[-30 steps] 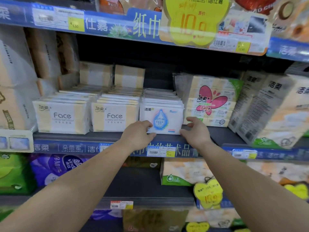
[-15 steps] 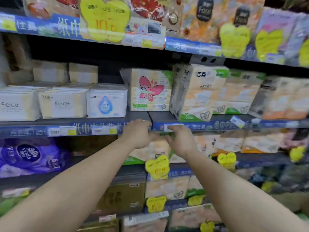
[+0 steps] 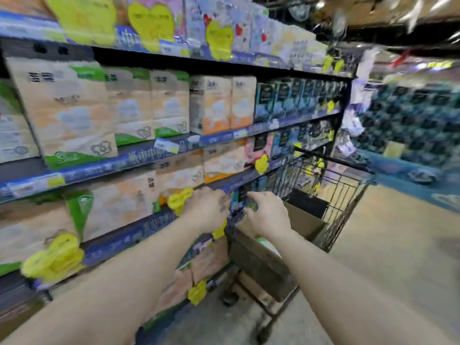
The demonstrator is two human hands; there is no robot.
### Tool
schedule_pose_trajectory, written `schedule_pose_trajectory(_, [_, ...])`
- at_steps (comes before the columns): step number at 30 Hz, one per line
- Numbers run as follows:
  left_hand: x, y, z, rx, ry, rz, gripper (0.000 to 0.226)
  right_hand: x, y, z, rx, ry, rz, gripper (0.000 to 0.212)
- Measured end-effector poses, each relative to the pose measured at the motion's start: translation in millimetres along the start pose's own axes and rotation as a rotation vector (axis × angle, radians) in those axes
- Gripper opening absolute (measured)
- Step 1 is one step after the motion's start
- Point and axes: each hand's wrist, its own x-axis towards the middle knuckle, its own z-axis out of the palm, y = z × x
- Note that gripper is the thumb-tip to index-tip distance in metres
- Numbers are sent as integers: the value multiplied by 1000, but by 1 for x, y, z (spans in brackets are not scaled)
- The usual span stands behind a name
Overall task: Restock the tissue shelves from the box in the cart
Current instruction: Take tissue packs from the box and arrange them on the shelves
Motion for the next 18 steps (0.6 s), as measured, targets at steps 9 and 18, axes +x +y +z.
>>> schedule_pose_trajectory(9, [116,85,83,-66,-142,133,56,46,143,2,32,16,222,52])
schedule_pose_trajectory(18, [276,92,144,-66,-234,144,55,183,218,51,-15,-53,298,55])
